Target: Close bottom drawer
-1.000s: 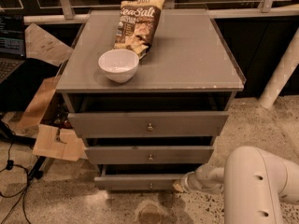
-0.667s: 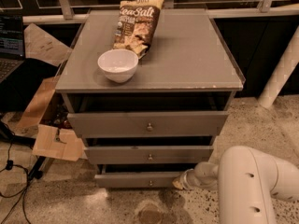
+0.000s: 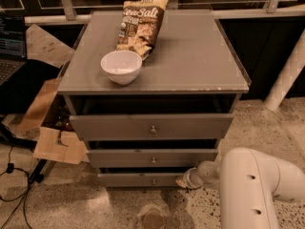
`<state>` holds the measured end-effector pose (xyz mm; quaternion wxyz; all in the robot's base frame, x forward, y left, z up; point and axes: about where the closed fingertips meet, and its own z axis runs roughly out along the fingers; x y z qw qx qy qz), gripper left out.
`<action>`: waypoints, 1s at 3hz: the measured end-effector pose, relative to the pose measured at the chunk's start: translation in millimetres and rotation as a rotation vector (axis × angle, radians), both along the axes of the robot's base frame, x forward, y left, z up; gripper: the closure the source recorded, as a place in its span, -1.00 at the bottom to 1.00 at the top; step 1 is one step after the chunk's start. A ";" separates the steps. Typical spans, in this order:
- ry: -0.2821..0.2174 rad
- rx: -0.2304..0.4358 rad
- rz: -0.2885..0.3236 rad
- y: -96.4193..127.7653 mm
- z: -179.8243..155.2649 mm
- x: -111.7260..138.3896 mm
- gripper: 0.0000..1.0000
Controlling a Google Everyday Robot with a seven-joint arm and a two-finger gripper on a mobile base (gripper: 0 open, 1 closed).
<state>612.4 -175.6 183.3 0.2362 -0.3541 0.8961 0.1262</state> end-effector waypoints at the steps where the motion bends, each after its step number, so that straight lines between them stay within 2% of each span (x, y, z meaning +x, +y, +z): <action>1: 0.000 0.000 0.000 0.0 0.0 -0.1 0.64; 2: -0.014 -0.008 0.002 -0.8 2.1 12.6 0.16; 3: 0.008 0.011 0.004 -3.7 -8.3 6.1 -0.30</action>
Offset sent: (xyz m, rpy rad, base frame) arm 0.0681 -0.0036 0.0121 -0.0394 -0.0649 0.0037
